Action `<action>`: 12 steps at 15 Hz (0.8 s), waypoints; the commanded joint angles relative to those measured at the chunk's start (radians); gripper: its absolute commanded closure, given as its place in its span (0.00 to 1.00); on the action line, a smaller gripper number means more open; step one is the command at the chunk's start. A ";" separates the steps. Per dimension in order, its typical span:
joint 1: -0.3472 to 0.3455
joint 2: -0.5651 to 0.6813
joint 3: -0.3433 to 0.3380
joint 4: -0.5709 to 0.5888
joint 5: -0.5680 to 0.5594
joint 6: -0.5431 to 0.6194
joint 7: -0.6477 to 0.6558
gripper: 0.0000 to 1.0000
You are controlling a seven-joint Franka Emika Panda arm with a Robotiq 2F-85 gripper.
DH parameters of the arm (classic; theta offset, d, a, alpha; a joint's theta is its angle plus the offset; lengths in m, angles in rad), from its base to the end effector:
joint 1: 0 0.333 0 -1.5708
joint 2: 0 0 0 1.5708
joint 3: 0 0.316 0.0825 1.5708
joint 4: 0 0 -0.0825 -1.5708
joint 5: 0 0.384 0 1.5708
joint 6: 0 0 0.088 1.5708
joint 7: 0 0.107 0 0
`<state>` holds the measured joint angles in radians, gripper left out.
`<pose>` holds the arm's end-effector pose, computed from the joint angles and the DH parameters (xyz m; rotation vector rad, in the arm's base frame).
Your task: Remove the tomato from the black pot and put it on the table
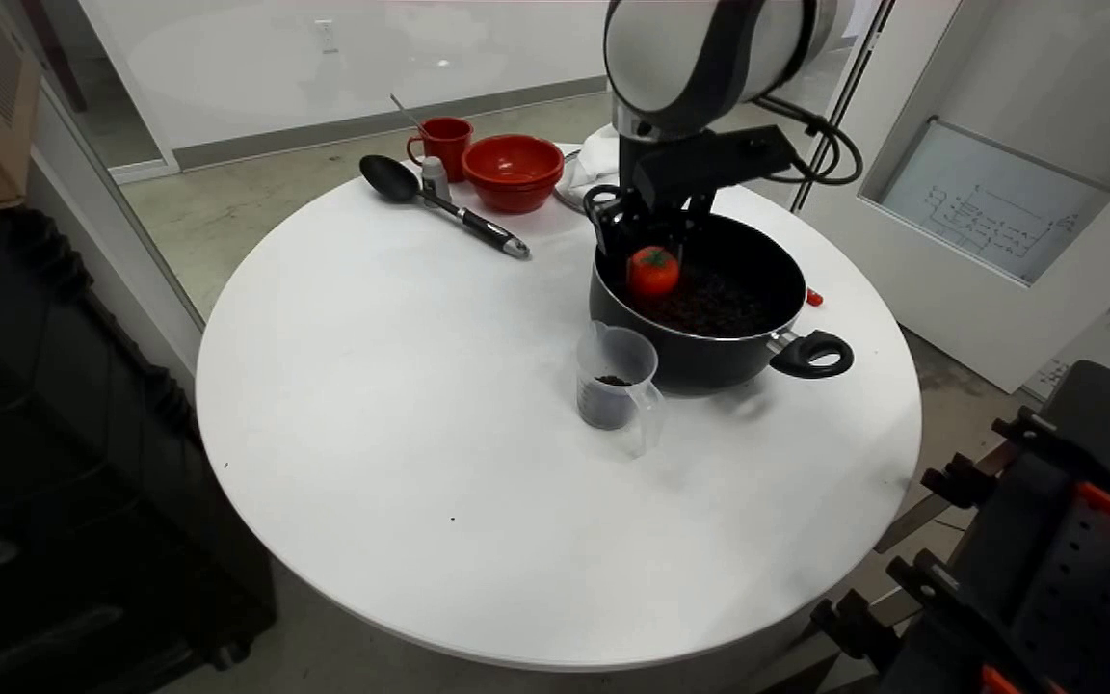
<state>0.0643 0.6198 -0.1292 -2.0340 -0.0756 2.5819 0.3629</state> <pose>0.5833 -0.0378 0.1315 2.9742 -0.5121 -0.0776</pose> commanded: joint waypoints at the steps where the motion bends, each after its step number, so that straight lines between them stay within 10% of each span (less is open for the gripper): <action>1: 0.041 -0.122 0.005 -0.013 0.028 -0.094 0.042 0.62; 12: 0.127 -0.159 0.085 -0.117 -0.008 -0.034 0.093 0.62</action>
<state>0.1507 0.4512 -0.0503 -2.1006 -0.0714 2.5156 0.4283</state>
